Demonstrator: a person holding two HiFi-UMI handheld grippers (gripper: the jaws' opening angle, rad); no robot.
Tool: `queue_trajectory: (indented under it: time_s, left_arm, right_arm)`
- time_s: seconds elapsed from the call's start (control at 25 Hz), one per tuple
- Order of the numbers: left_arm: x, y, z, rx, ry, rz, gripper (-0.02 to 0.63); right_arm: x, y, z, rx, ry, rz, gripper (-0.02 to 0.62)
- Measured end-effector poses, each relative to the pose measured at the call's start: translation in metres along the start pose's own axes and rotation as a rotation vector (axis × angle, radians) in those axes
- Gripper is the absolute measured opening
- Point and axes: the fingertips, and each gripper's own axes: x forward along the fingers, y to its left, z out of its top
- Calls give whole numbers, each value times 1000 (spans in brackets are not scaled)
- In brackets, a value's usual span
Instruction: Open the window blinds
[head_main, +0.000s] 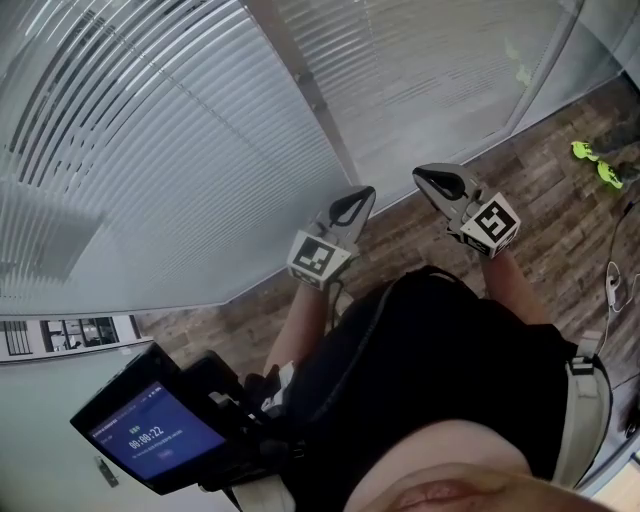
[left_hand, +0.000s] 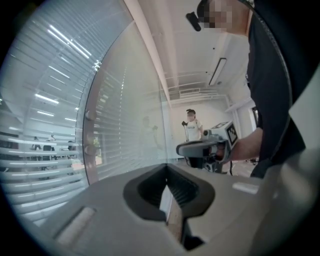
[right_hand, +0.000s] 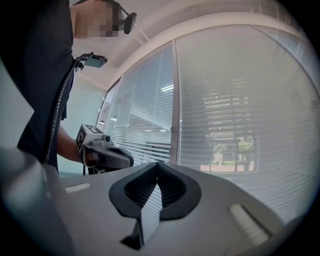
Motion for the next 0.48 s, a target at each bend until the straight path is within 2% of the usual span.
queue_trajectory:
  time_s: [0.48]
  left_arm:
    - [-3, 3, -2, -10, 9, 10, 3]
  right_arm:
    - [5, -1, -6, -1, 13, 2, 5]
